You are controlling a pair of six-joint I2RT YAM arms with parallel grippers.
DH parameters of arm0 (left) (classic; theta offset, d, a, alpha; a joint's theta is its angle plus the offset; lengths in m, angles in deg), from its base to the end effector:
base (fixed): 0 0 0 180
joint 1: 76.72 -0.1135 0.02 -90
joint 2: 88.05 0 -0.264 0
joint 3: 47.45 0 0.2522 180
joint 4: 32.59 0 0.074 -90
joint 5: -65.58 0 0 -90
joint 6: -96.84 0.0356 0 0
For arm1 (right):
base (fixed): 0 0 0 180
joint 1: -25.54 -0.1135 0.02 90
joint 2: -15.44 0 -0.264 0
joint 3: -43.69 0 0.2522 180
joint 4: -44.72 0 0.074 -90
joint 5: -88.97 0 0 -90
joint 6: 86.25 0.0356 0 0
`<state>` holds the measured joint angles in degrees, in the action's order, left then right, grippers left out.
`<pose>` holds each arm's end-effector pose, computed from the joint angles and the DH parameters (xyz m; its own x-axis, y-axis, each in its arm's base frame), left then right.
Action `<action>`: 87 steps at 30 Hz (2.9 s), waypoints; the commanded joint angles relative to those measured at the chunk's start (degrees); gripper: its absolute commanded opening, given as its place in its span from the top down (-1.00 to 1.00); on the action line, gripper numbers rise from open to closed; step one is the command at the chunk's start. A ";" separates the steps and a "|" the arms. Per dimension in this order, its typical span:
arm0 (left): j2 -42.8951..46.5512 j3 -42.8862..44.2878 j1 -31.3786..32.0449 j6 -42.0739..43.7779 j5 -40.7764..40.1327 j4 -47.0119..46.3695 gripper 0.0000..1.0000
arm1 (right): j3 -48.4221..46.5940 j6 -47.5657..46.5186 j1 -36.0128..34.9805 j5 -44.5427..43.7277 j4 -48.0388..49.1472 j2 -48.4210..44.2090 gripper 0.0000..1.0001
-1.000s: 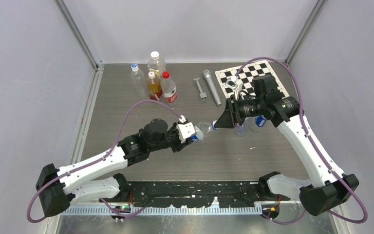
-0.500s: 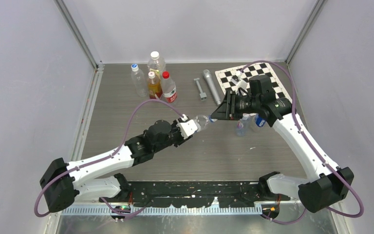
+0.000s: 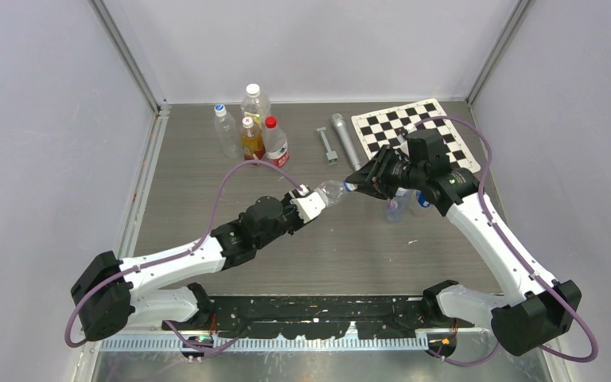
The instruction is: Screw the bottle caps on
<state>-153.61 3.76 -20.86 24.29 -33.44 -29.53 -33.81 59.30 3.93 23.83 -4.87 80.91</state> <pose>0.1501 -0.2115 0.2587 0.0598 0.4396 -0.8962 0.7501 0.5726 0.3309 0.2188 0.1028 0.3414 -0.8517 0.4674 -0.2371 0.1030 0.5929 0.7987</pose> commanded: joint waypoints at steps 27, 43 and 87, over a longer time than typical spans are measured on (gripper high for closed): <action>6.73 -5.03 0.20 -8.98 2.17 -4.16 1.00 | -10.62 -14.27 -1.07 -3.27 -4.82 -5.20 -0.66; 8.99 -4.98 -0.22 -12.05 6.99 -6.34 1.00 | -12.97 -27.89 -1.03 1.82 -7.86 -2.89 0.15; 2.78 -5.36 -1.19 -14.80 8.75 -12.08 1.00 | -23.30 -34.93 -2.92 0.99 -14.99 4.17 0.66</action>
<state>-150.84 -0.50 -21.71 10.24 -25.59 -36.39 -51.39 26.04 1.26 25.69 -18.82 84.56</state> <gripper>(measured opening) 0.342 0.168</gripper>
